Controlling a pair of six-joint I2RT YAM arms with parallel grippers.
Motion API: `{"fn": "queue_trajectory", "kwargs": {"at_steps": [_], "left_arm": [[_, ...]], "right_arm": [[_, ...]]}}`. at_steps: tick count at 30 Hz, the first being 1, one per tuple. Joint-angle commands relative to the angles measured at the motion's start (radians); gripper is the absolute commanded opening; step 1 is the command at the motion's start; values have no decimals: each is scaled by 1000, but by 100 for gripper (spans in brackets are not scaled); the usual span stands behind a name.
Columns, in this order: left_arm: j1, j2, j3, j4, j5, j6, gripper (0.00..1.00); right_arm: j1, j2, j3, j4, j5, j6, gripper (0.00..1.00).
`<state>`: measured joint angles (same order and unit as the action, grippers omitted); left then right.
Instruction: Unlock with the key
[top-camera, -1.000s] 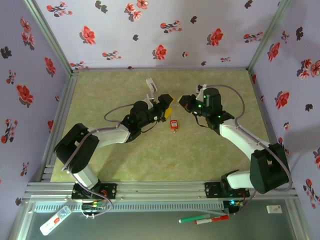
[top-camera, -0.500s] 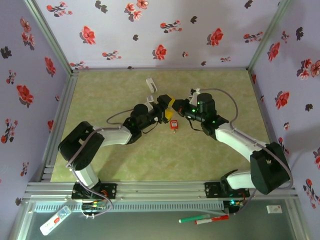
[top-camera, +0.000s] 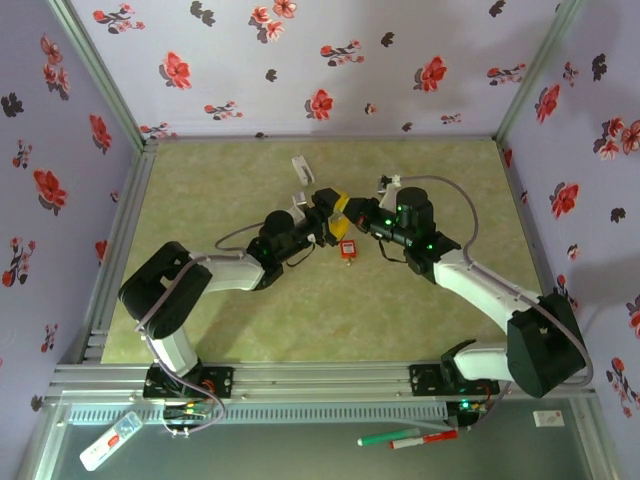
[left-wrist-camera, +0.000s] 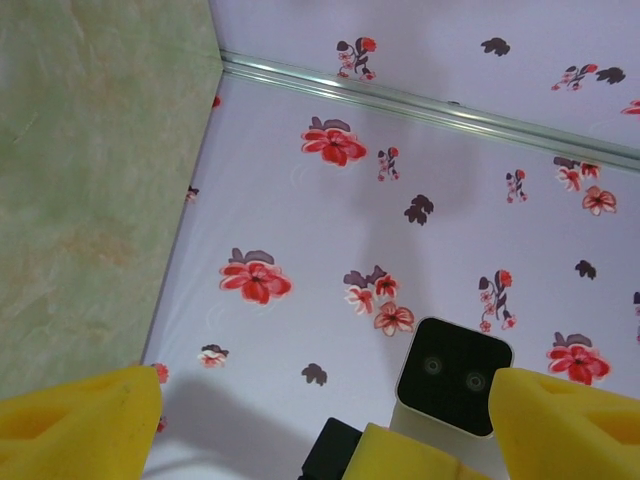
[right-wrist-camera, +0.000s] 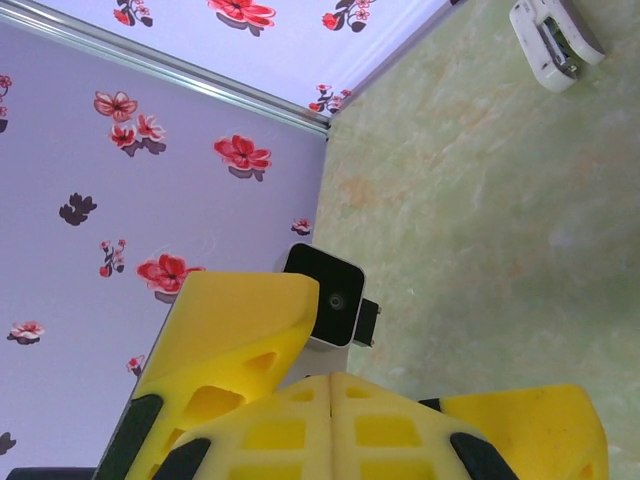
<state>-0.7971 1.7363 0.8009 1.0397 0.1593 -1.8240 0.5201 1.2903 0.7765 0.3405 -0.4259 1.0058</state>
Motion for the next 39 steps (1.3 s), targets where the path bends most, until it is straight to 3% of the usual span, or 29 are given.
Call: {"fn": "queue_trajectory", "kwargs": {"at_steps": [1,7,15,24,29,39], "left_arm": [[-7,17,-9,64,14,-31,85],[-4,11,-9,78,19,-44,82],[9,6,-23,92,15,-35,63],[15,-8,-31,84,9,-17,51],[15,-1,-38,84,16,-19,52],[0,40,-56,134,49,-95,74]], "right_arm": [[11,2,13,54,-26,-14,0],[12,17,-41,129,-49,15,0],[10,-41,-90,63,-21,-22,0],[-7,-55,-120,71,-21,-13,0],[-11,-61,-106,69,-22,-9,0],[-18,-88,-19,-48,-32,-95,0]]}}
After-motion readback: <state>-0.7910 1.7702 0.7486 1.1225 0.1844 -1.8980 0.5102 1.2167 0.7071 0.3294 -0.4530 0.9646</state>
